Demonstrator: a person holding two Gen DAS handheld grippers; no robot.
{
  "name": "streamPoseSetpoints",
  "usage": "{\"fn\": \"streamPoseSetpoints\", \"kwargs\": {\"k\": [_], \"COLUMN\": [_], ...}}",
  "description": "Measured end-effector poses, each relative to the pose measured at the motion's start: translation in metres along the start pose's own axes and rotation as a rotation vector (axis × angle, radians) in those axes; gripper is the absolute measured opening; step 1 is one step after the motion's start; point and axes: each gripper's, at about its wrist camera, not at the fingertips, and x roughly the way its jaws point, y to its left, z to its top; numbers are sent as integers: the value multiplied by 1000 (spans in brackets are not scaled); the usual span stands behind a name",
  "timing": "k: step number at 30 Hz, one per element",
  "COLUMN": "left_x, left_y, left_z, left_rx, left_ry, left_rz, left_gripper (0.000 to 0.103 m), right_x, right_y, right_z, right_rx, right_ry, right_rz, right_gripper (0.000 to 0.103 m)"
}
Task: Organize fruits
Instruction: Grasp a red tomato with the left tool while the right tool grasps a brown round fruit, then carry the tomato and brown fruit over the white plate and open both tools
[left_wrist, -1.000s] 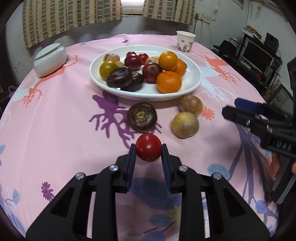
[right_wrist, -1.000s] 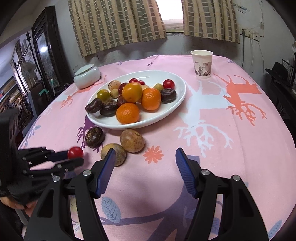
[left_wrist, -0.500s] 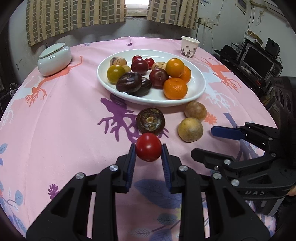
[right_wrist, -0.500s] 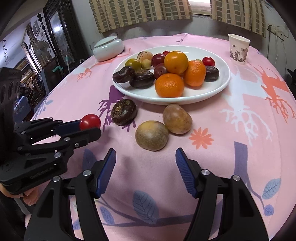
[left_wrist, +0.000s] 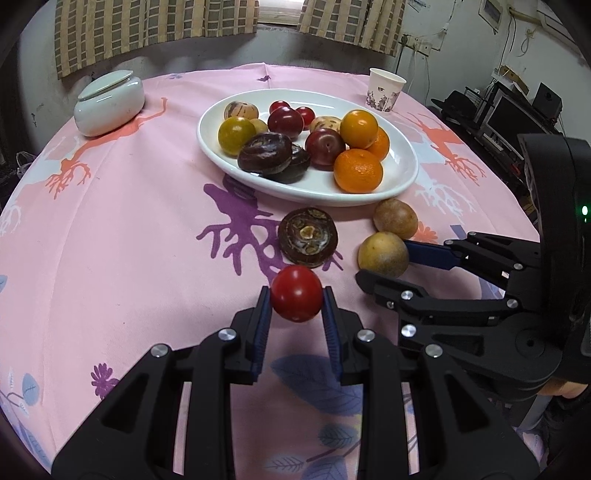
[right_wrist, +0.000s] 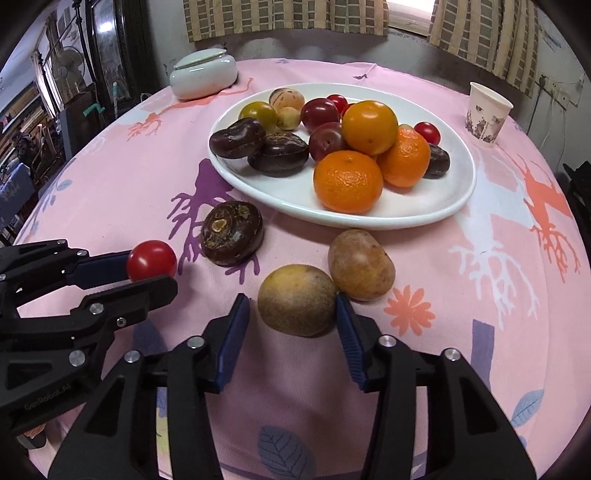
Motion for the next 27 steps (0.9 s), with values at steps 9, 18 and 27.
{"fn": "streamPoseSetpoints", "kwargs": {"k": [9, 18, 27], "left_x": [0, -14, -26], "left_y": [0, -7, -24], "left_z": [0, 2, 17], "left_rx": [-4, 7, 66], "left_ry": [3, -70, -100], "left_rz": [-8, 29, 51], "left_gripper": [28, 28, 28], "right_x": [-21, -58, -75], "right_y": [-11, -53, -68], "right_z": [-15, -25, -7], "right_rx": [6, 92, 78], "right_ry": [-39, -119, -198], "right_rz": [32, 16, 11], "right_gripper": [41, 41, 41]}}
